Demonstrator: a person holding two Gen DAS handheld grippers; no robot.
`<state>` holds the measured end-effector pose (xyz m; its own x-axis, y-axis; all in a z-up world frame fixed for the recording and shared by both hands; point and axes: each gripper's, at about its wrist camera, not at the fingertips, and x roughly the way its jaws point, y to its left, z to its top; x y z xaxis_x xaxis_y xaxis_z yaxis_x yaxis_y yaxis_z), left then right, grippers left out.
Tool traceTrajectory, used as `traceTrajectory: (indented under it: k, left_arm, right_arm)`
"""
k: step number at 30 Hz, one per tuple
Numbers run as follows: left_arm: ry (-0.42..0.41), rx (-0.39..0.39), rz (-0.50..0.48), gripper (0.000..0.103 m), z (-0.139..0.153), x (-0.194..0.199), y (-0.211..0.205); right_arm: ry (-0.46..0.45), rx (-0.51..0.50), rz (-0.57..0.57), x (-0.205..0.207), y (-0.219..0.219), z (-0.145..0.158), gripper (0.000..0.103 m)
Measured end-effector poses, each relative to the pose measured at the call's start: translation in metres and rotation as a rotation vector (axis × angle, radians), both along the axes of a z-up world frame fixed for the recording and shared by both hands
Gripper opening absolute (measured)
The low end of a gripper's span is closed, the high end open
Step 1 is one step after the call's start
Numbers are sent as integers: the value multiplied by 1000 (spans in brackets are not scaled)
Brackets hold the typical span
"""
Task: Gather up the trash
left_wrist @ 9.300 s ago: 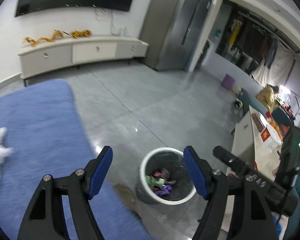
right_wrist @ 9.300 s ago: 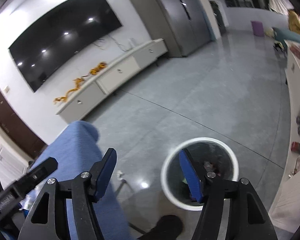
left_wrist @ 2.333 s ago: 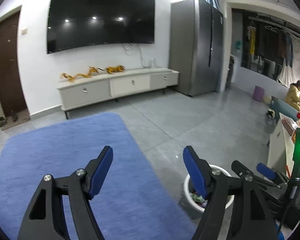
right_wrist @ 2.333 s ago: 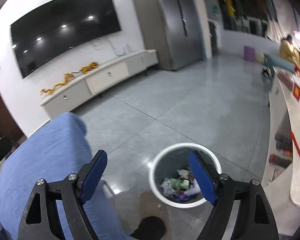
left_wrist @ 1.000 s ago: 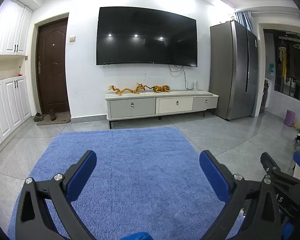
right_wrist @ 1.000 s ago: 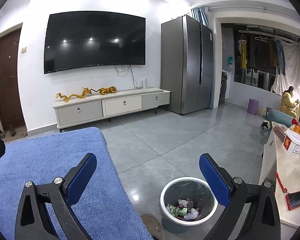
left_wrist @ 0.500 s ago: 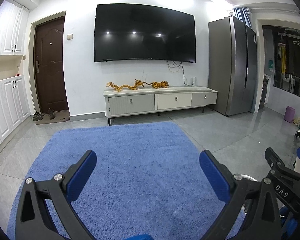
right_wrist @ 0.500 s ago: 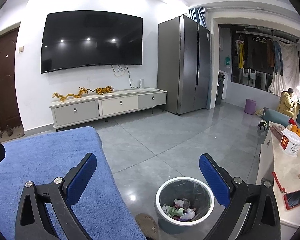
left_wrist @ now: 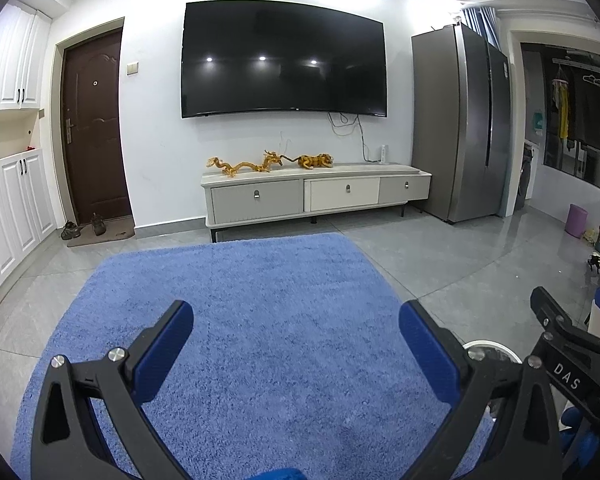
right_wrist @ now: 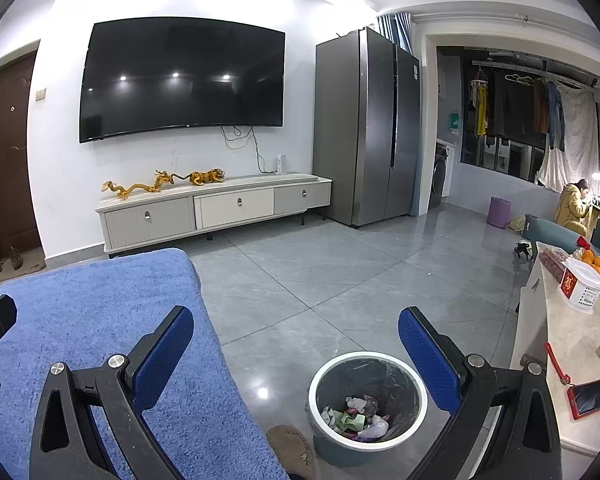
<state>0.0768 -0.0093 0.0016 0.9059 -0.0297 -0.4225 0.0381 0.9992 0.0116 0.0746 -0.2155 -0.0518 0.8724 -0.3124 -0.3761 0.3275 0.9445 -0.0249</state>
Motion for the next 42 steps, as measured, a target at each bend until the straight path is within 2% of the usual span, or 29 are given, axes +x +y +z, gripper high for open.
traceTrajectory:
  k: [32,42]
  left_arm:
    - [18,9,-37,103,-4,-8,-1]
    - [14,3,-19,103,-1,-12,0]
  right_arm:
    - [2,-2,3,-7,-3,-2,103]
    - [-14,-10,-2,-14,0,3,103]
